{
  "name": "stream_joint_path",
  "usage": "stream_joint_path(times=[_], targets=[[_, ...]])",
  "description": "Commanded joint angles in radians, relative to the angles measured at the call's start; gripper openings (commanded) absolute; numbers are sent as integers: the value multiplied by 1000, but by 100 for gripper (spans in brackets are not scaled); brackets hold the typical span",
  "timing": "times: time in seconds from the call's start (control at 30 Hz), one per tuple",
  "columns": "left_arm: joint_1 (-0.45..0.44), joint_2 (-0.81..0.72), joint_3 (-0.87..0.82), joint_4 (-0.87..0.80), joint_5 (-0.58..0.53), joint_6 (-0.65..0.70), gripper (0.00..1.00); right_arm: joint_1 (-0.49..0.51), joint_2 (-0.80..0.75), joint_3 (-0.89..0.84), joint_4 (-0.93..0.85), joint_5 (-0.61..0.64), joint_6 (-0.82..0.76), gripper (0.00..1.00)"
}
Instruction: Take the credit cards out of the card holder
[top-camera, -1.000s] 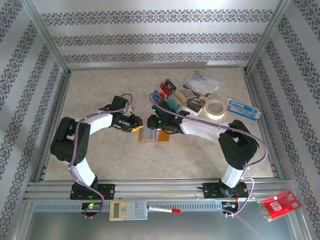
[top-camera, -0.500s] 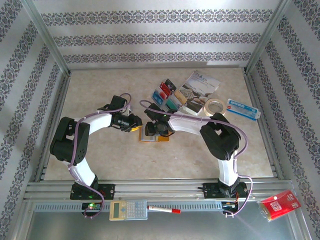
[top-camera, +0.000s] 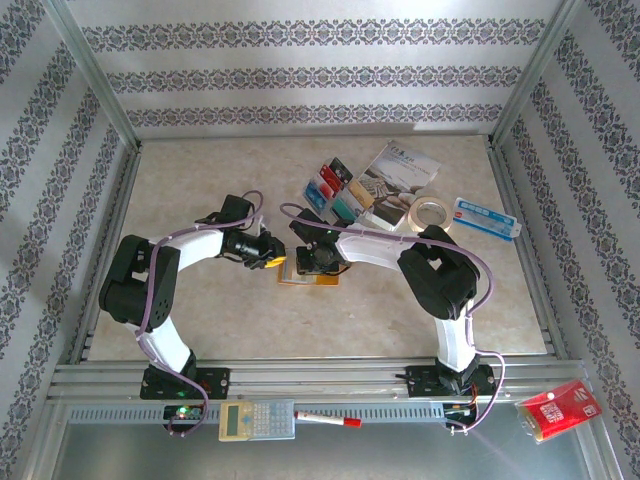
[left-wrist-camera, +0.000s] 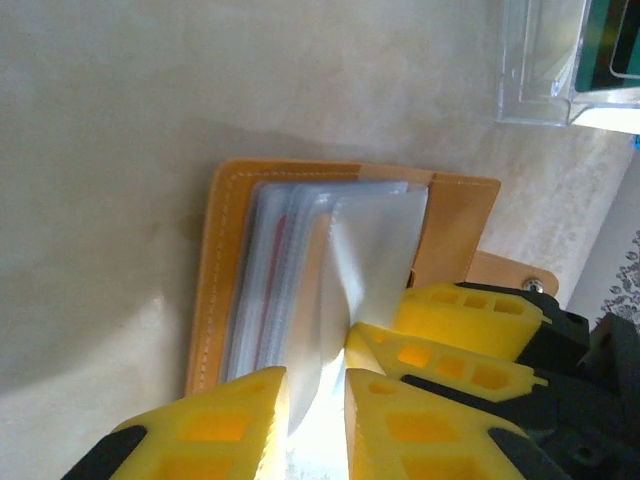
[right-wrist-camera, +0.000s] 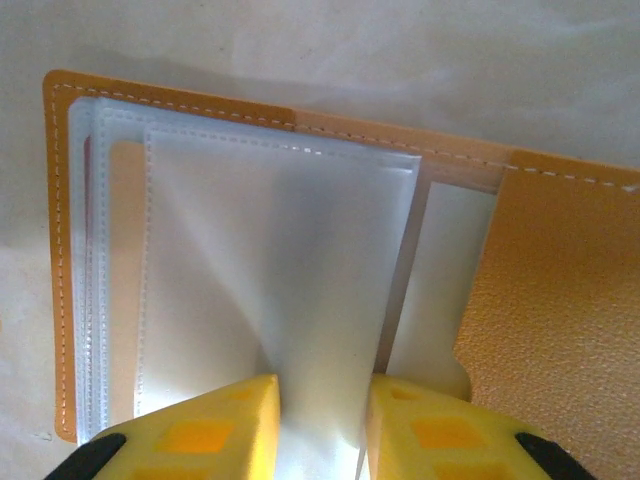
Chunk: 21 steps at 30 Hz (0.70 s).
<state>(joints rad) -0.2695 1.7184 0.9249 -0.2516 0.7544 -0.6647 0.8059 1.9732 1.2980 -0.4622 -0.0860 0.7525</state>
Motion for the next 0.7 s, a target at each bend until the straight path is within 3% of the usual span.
stream_joint_path(times=[0.0,0.2,0.33,0.67], targets=[[-19,-25,16,-33,25,16,22,-14,33,-47,-40,35,-4,29],[-43,-7,13,3,41,0,22,-17,31,-64,-5,19,-1,29],[-43,1,57,-69,11,49,23,-17,24,-81,30,6,8,29],[-56,24,44,-28,15,0,19,-20,26,-110,79,-4,14,26]])
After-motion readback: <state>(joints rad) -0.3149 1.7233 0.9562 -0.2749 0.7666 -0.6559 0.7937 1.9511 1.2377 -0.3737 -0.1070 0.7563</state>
